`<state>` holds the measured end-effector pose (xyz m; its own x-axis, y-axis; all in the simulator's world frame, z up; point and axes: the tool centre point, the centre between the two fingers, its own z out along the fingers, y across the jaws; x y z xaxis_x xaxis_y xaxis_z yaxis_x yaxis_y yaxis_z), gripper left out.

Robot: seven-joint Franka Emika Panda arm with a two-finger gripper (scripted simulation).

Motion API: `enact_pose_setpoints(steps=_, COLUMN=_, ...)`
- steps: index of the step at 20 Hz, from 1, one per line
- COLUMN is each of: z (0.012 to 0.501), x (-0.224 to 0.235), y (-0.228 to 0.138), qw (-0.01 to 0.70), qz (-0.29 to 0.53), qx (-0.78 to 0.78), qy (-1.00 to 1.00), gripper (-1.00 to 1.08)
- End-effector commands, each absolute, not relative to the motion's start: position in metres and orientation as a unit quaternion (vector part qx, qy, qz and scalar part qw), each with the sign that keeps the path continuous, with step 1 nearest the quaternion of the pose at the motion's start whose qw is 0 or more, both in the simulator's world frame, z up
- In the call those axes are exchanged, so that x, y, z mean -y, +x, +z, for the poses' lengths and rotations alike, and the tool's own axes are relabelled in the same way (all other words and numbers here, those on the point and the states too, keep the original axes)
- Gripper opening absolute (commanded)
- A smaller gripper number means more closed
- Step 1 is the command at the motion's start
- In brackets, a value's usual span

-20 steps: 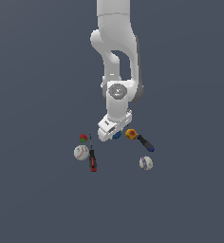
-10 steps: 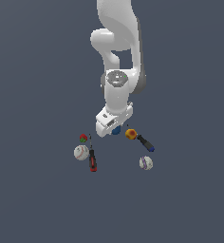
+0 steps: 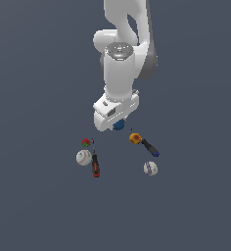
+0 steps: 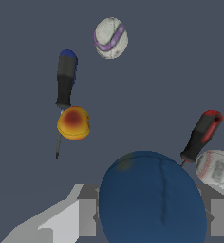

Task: Pick up a designated object from a clutter of objects.

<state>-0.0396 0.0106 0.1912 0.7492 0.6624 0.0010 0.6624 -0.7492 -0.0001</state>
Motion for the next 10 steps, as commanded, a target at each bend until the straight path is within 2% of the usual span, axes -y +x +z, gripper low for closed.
enact_pose_setpoints(steps=1, z=0.216, x=-0.009, y=-0.036, qw=0.0, qz=-0.001, qx=0.354, qy=-0.935, gripper=-1.0)
enact_pose_setpoints(steps=10, z=0.299, x=-0.003, y=-0.021, qw=0.0, qz=0.0, qx=0.354, qy=-0.935, gripper=-1.0)
